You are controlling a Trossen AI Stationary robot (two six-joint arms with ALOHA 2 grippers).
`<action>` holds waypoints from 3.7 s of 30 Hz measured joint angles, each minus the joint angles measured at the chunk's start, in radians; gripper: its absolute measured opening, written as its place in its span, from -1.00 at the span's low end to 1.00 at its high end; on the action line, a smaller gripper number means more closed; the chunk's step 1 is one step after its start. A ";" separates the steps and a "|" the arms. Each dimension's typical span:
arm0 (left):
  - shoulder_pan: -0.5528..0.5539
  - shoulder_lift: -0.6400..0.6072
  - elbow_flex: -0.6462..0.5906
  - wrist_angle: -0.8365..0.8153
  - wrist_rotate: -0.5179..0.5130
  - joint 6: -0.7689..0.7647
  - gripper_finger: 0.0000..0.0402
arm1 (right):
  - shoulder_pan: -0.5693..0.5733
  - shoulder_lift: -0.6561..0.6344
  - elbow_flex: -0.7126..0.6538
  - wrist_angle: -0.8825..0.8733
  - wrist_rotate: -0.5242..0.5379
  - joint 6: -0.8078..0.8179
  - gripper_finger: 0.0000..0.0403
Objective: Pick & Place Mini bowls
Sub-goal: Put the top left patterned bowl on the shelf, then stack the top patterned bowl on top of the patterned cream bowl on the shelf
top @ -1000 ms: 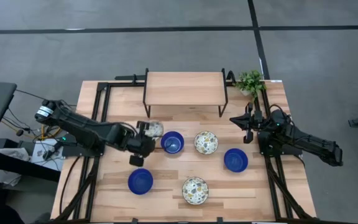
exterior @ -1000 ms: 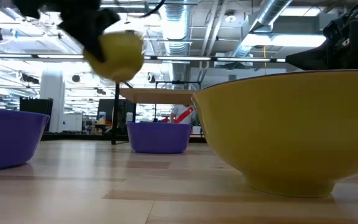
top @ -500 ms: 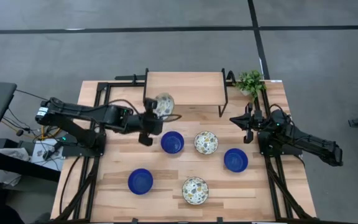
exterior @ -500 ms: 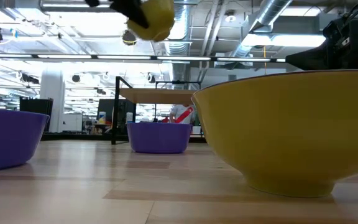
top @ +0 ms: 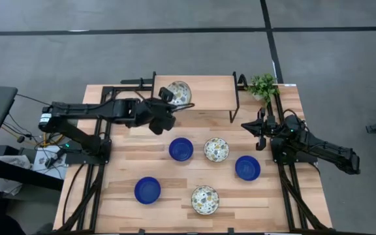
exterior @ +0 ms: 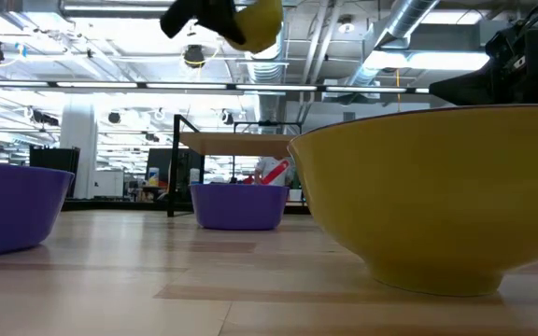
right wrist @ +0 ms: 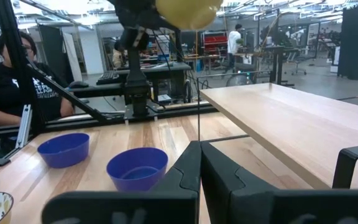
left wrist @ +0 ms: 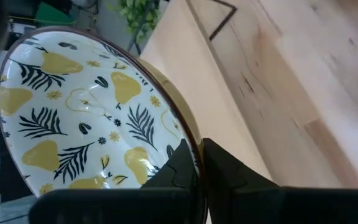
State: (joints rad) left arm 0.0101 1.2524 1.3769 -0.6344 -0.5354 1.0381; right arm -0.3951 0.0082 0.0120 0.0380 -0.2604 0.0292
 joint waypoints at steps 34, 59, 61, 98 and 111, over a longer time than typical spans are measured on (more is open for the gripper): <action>0.357 0.334 0.333 -0.431 0.247 -0.006 -0.94 | 0.000 0.000 0.000 0.000 0.011 -0.012 -1.00; 0.375 0.336 0.263 -0.464 0.280 -0.157 -0.93 | 0.000 0.000 -0.001 -0.007 0.081 -0.014 -1.00; 0.375 0.336 0.263 -0.465 0.282 -0.156 -0.92 | 0.000 0.000 -0.001 -0.007 0.081 -0.013 -1.00; 0.335 0.332 0.263 -0.456 0.209 -0.186 -0.19 | 0.000 0.000 0.000 -0.008 0.082 -0.012 -1.00; 0.306 0.215 0.263 -0.449 0.192 -0.331 0.03 | 0.000 0.000 0.000 -0.008 0.082 -0.013 -1.00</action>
State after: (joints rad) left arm 0.3159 1.4670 1.6398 -1.0837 -0.3436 0.7071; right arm -0.3954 0.0080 0.0116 0.0299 -0.1780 0.0166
